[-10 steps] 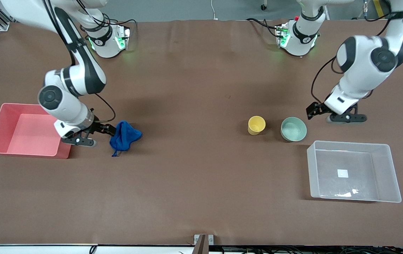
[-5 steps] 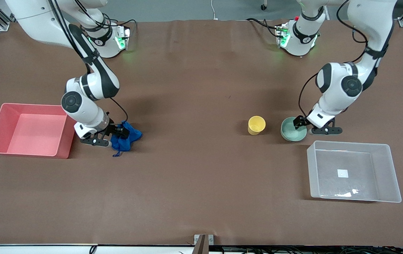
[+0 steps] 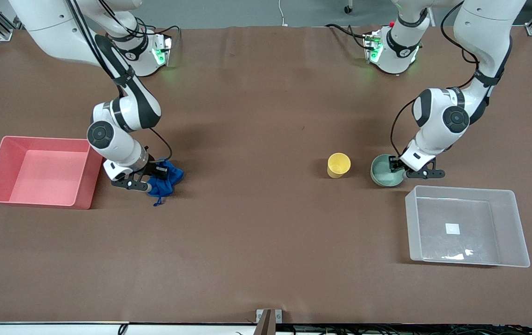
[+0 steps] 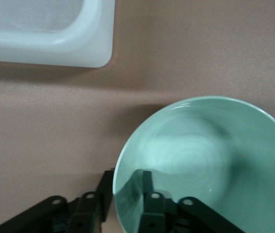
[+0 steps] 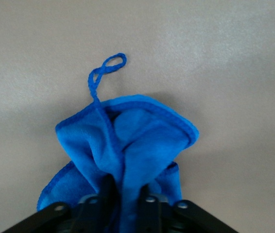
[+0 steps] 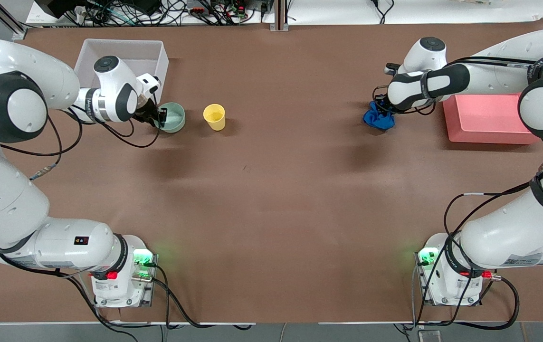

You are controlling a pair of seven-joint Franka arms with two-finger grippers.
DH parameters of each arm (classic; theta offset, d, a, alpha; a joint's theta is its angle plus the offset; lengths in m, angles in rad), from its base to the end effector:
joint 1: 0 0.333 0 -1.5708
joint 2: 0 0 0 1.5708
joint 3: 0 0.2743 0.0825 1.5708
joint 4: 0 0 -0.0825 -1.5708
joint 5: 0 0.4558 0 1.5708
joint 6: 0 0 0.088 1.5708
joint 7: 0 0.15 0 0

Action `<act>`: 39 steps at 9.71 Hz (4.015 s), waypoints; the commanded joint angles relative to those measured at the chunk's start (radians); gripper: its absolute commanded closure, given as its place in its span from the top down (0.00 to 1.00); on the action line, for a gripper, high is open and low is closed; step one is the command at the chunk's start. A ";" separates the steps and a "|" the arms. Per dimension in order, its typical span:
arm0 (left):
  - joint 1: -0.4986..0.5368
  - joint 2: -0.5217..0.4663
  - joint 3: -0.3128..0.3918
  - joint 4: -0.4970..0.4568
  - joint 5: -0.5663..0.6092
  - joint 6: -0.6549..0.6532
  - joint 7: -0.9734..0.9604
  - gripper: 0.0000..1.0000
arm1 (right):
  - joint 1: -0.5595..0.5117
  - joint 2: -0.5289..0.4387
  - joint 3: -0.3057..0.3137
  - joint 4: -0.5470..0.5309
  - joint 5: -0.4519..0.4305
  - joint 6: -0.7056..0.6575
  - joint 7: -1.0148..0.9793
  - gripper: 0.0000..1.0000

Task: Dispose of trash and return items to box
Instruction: 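Grasp the blue cloth with the right gripper while the left gripper grasps the bowl, then carry the cloth into the pink bin while the left gripper carries the bowl, then release the cloth and bowl, then raise both grippers away, then move the left gripper over to the yellow cup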

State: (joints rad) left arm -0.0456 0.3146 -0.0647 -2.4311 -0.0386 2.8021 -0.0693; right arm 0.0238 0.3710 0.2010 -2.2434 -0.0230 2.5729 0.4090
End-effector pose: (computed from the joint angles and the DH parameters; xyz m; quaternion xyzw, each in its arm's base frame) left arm 0.5083 -0.0594 0.0351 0.9995 -0.0006 0.0267 0.0194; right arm 0.5439 0.1371 0.0573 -0.9955 0.0882 0.0254 0.0236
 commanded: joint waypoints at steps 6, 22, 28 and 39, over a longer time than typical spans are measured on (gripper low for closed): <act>0.023 -0.292 0.035 0.168 -0.015 -0.393 0.022 0.00 | -0.010 -0.224 -0.219 0.285 0.006 -0.574 -0.316 0.02; 0.053 0.446 0.263 0.879 -0.215 -0.448 0.404 0.05 | -0.056 -0.260 -0.468 0.120 0.008 -0.343 -0.839 1.00; 0.040 0.350 0.258 0.886 -0.205 -0.449 0.402 0.85 | -0.047 -0.311 -0.244 0.713 0.005 -1.009 -0.366 1.00; 0.023 -0.387 0.033 0.687 0.028 -1.088 0.053 1.00 | -0.048 -0.359 -0.315 0.791 0.018 -1.108 -0.398 1.00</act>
State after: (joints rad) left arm -0.0263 -0.0771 -0.0133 -1.7398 -0.0185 1.7556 0.0063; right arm -0.0217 0.0324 -0.1234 -1.4306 -0.0093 1.4576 -0.0051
